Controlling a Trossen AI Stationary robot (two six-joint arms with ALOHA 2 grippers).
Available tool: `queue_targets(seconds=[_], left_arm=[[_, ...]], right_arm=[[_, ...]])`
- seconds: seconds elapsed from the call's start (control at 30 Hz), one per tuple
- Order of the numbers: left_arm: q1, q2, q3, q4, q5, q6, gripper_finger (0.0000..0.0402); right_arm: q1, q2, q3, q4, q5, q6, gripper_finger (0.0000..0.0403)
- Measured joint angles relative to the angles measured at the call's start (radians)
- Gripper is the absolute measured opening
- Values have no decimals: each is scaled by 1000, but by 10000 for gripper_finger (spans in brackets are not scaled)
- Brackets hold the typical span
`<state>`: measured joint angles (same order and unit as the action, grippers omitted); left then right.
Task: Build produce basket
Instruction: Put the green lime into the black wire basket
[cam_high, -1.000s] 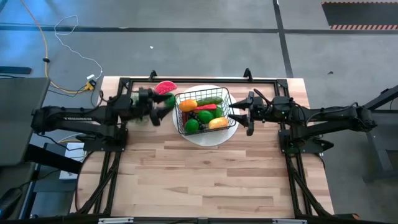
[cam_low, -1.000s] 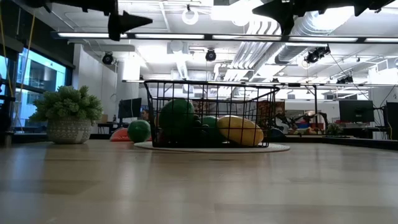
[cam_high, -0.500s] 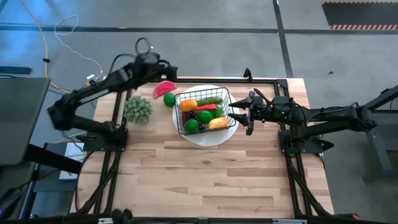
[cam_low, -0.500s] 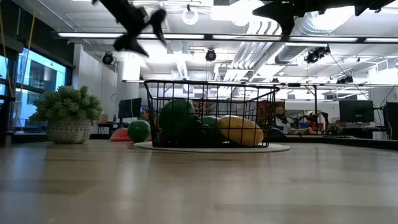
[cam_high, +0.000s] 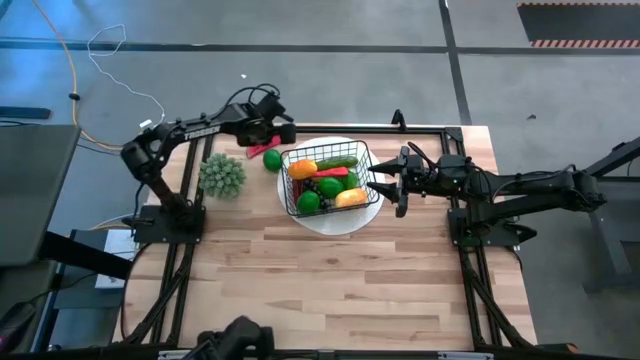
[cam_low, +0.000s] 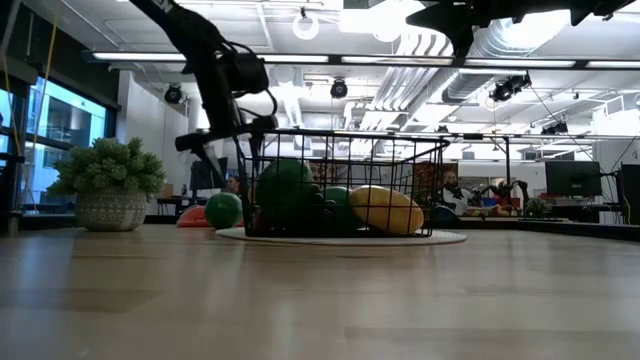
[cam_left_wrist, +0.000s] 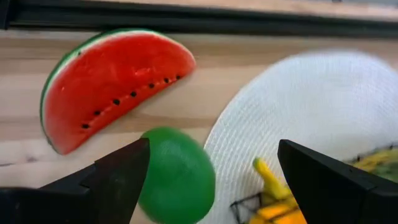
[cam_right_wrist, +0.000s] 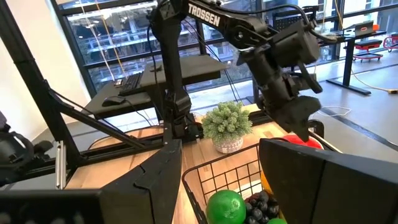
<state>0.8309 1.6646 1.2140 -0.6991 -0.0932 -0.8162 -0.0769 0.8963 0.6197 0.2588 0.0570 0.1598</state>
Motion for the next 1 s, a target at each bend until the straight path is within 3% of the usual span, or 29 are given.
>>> queue_targets(seconds=[0.17,0.33,0.6,1.0], left_arm=[[1,40,1,-6,-15,-94,344],[22,57,1,-52,57,-183,344],[-9,59,0,-144,39,-188,344],[-61,64,-17,-129,34,-229,344]], right_arm=[[0,0,0,0,0,2,197],[0,0,0,-6,0,56,197],[0,0,0,-12,0,60,197],[0,0,0,-15,0,60,197]])
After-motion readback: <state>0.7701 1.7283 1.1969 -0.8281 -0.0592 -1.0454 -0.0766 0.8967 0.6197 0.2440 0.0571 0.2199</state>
